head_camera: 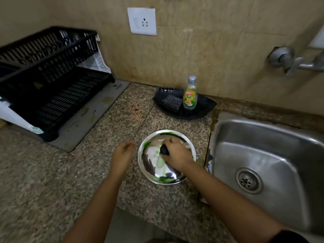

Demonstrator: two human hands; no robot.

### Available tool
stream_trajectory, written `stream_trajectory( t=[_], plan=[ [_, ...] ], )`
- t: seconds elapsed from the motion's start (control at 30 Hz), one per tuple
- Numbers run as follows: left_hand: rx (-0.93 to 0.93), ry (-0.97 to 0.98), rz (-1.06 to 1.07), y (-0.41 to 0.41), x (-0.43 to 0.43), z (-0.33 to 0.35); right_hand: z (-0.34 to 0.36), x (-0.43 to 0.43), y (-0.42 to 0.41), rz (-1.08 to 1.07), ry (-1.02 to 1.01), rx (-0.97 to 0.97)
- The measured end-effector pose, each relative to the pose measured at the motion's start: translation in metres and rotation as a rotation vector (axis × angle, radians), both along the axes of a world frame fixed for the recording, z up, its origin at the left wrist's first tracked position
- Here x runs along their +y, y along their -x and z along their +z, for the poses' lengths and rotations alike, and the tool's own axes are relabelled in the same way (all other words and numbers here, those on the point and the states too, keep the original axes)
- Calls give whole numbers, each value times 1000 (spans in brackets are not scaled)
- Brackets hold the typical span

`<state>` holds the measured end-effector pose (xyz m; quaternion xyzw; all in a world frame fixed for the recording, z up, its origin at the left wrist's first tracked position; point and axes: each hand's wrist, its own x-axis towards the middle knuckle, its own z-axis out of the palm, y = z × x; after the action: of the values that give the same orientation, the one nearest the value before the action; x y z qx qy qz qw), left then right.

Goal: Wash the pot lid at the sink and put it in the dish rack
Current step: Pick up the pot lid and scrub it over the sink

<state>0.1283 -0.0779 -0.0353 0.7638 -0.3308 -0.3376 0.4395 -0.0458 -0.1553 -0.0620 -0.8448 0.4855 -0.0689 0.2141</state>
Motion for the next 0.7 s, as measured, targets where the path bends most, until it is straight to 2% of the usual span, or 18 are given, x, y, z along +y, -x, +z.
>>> stream_trajectory(
  t=[0.17, 0.23, 0.37, 0.53, 0.6, 0.7],
  plan=[
    [-39, -33, -36, 4, -23, 5, -2, 2, 9, -8, -4, 2],
    [-19, -24, -44, 14, -34, 11, 6, 2, 21, -49, 26, -52],
    [89, -35, -83, 47, -65, 27, 43, -13, 58, -167, 128, -277],
    [439, -13, -188, 121, -98, 51, 64, -24, 123, -341, 97, -392],
    [482, -26, -232, 159, -107, 56, 66, -25, 156, -411, 90, -421],
    [481, 23, -183, 207, -122, 54, 70, -28, 201, -493, 80, -452]
  ],
)
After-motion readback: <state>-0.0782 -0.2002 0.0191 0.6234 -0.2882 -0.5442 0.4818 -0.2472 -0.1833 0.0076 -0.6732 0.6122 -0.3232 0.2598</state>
